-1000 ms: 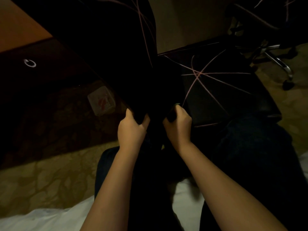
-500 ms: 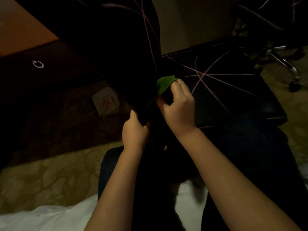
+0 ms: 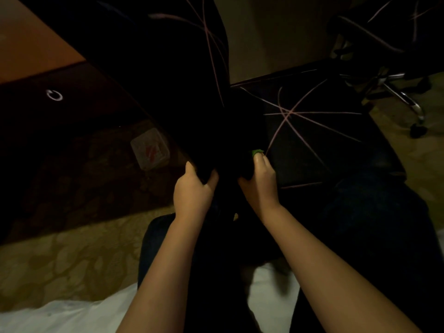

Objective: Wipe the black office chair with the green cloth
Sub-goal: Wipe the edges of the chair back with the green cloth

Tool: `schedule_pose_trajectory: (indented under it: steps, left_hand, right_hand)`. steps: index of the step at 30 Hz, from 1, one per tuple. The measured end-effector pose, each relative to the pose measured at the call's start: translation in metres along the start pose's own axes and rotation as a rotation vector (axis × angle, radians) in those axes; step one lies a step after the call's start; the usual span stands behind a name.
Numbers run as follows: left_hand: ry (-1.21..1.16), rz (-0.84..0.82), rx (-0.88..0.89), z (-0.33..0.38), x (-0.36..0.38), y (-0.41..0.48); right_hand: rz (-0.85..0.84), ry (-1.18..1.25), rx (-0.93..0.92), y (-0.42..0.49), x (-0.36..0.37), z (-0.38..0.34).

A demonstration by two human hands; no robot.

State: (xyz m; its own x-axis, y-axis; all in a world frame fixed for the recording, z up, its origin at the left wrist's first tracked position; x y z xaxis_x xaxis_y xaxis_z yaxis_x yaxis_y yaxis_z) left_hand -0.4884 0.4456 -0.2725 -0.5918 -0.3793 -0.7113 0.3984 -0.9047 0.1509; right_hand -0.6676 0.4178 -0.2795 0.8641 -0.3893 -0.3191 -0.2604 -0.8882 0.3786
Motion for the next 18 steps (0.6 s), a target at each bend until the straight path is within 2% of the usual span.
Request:
schedule_pose_trajectory:
  steps: [4,6,9,14,18]
  left_hand:
    - [-0.057,-0.159,0.027,0.013,-0.016,0.005]
    - [-0.058,-0.176,0.059,0.027,-0.032,0.007]
    - [-0.067,-0.042,0.137,0.053,-0.064,0.012]
    - [-0.134,0.225,0.277,0.091,-0.116,0.034]
    - [-0.101,0.281,0.375,0.109,-0.13,0.042]
  right_hand:
    - [0.013,0.009,0.03,0.0,0.0,0.005]
    - [0.067,0.0,-0.016,0.0,-0.002,0.001]
    - [0.154,0.021,-0.053,-0.002,-0.006,-0.01]
    - [0.198,0.07,-0.132,0.006,-0.011,-0.034]
    - [0.249,0.013,-0.258,0.015,-0.017,-0.057]
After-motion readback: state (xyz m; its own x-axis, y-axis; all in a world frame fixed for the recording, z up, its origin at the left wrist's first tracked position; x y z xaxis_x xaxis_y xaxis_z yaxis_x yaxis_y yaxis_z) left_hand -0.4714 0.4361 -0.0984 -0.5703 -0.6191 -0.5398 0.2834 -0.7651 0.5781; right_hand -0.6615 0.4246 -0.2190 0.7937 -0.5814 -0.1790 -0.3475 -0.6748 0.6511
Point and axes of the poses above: each hand's wrist, its own y-axis towards the middle knuckle, its own x-axis out of the palm, z = x × y, the point moved 6 cm from there along y, towards the middle knuckle, and after that the axes turned 11 degrees about z, right-handed, at the moved point
